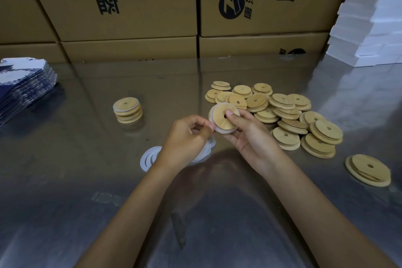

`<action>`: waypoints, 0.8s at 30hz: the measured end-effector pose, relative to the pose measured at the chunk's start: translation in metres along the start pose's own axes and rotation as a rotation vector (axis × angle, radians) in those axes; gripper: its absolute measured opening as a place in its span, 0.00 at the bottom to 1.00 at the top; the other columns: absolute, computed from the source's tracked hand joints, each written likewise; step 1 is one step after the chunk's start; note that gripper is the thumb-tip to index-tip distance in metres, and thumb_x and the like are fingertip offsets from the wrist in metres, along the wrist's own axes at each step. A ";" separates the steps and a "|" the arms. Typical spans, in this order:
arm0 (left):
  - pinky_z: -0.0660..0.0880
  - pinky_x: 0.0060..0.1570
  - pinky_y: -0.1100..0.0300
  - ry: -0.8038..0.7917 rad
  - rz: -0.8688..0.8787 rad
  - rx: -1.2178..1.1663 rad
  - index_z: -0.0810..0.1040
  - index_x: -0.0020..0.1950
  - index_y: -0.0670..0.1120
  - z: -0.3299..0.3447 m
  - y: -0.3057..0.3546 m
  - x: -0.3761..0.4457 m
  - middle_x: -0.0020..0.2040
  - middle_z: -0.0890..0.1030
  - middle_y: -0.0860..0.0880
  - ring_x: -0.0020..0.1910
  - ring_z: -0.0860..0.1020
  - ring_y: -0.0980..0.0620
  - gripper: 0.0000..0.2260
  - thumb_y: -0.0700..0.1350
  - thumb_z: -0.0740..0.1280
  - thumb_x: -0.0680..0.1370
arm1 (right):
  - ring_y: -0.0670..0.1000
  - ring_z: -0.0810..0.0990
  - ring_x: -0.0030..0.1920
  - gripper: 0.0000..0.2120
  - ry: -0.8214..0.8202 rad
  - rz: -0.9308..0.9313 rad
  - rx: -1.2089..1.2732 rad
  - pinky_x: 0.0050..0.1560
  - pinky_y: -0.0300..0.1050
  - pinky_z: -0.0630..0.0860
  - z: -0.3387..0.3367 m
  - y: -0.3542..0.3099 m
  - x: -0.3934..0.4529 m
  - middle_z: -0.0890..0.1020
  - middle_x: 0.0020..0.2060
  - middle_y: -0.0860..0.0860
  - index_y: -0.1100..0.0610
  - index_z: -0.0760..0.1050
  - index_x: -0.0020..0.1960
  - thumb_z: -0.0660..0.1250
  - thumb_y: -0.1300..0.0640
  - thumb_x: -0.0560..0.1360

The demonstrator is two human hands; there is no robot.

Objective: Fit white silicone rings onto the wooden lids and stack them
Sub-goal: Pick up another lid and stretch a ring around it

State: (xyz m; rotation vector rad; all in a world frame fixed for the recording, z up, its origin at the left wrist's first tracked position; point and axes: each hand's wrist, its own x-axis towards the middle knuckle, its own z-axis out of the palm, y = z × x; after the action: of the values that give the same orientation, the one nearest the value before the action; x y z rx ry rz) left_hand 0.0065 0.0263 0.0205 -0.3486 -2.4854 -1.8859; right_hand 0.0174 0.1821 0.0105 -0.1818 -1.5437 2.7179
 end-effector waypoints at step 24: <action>0.70 0.32 0.75 0.165 0.005 -0.174 0.80 0.52 0.43 -0.007 0.006 0.002 0.44 0.83 0.53 0.37 0.80 0.66 0.08 0.34 0.70 0.75 | 0.49 0.82 0.37 0.16 -0.025 0.083 -0.333 0.39 0.41 0.78 0.006 0.006 0.000 0.86 0.50 0.61 0.63 0.79 0.59 0.66 0.51 0.81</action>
State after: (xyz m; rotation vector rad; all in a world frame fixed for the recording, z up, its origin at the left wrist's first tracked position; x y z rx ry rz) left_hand 0.0049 0.0217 0.0286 -0.1905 -2.2224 -2.0431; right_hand 0.0175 0.1736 0.0082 -0.2187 -2.0311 2.5083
